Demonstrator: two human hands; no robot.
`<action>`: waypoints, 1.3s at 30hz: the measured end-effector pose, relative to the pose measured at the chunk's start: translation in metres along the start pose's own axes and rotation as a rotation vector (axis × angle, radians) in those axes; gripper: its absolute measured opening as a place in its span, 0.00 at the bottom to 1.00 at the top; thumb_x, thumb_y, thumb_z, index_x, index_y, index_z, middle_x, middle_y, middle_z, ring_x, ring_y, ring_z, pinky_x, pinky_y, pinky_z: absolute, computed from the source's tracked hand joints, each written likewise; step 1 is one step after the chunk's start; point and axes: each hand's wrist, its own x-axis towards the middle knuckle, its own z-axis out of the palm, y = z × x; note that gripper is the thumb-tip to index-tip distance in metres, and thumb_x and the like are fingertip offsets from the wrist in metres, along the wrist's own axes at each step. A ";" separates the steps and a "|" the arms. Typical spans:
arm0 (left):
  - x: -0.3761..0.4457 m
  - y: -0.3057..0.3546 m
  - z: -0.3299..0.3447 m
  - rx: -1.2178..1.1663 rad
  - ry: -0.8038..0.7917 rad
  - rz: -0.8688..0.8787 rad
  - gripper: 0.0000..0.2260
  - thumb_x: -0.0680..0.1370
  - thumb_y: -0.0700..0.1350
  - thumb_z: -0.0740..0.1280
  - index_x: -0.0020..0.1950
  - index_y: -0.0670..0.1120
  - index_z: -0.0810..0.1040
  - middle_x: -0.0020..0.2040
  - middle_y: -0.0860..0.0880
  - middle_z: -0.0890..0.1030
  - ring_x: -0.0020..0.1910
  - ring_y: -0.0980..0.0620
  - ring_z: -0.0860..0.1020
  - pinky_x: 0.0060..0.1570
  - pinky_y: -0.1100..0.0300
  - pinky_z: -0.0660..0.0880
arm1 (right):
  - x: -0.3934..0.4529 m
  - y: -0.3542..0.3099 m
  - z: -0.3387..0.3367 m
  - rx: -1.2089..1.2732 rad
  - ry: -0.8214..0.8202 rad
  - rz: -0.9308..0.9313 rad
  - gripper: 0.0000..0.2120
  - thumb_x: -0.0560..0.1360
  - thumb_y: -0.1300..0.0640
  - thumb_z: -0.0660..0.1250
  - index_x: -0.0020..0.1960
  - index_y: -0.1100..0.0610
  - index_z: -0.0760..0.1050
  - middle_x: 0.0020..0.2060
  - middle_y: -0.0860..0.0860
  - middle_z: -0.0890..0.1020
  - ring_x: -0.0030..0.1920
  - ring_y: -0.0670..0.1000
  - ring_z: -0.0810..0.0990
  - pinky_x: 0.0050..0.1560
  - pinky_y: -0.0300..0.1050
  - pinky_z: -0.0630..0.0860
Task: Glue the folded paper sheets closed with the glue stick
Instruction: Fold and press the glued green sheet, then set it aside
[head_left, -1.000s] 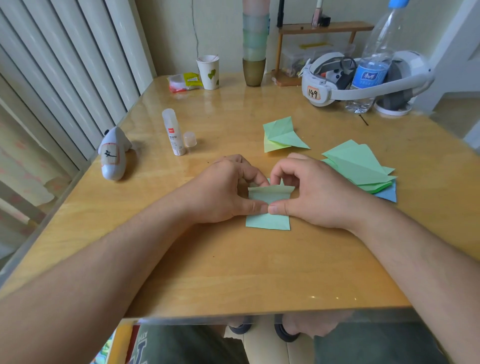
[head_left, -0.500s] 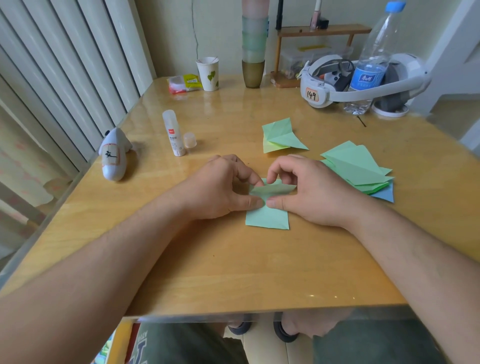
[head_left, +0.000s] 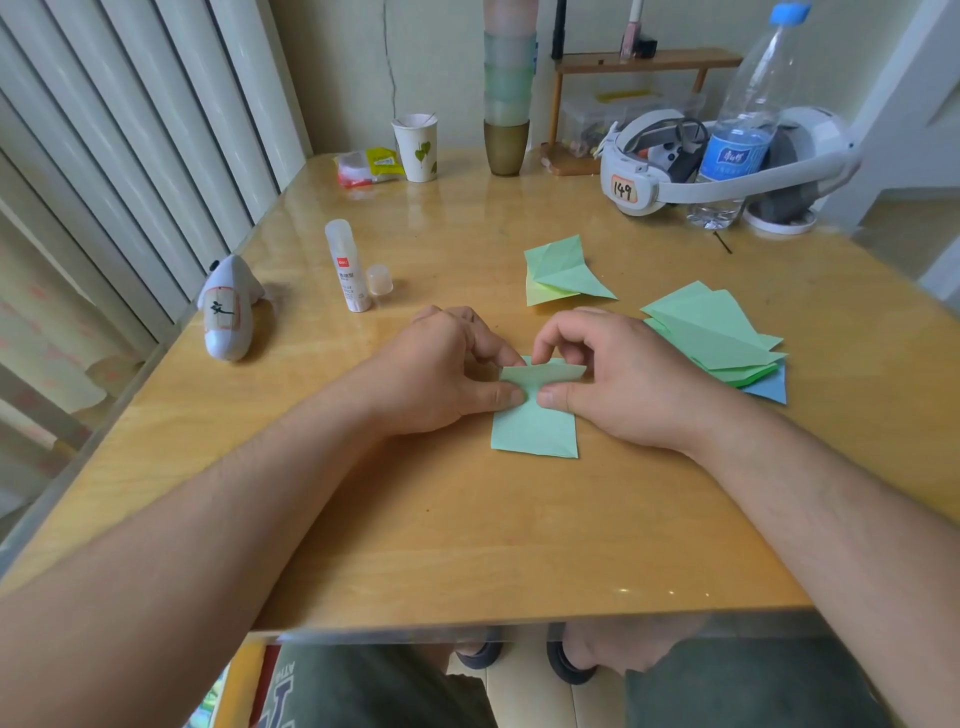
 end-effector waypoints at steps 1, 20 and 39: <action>0.001 0.001 0.002 0.004 0.013 0.003 0.09 0.74 0.55 0.78 0.52 0.65 0.84 0.48 0.60 0.74 0.50 0.59 0.73 0.54 0.64 0.67 | 0.000 -0.001 0.001 -0.009 0.004 -0.004 0.12 0.71 0.53 0.80 0.47 0.43 0.78 0.41 0.44 0.72 0.38 0.43 0.70 0.42 0.45 0.71; 0.002 0.007 0.006 0.041 0.129 0.010 0.13 0.72 0.57 0.79 0.43 0.72 0.75 0.47 0.54 0.81 0.53 0.52 0.75 0.62 0.54 0.71 | 0.005 0.000 0.001 -0.105 0.034 0.029 0.10 0.73 0.46 0.78 0.50 0.42 0.79 0.46 0.42 0.76 0.46 0.43 0.75 0.46 0.46 0.74; 0.003 0.009 0.012 0.099 0.240 -0.099 0.09 0.69 0.64 0.74 0.43 0.64 0.80 0.43 0.57 0.76 0.50 0.51 0.72 0.57 0.48 0.74 | 0.010 0.001 0.004 -0.151 0.074 0.023 0.10 0.72 0.42 0.78 0.48 0.43 0.80 0.43 0.43 0.74 0.45 0.42 0.74 0.45 0.46 0.74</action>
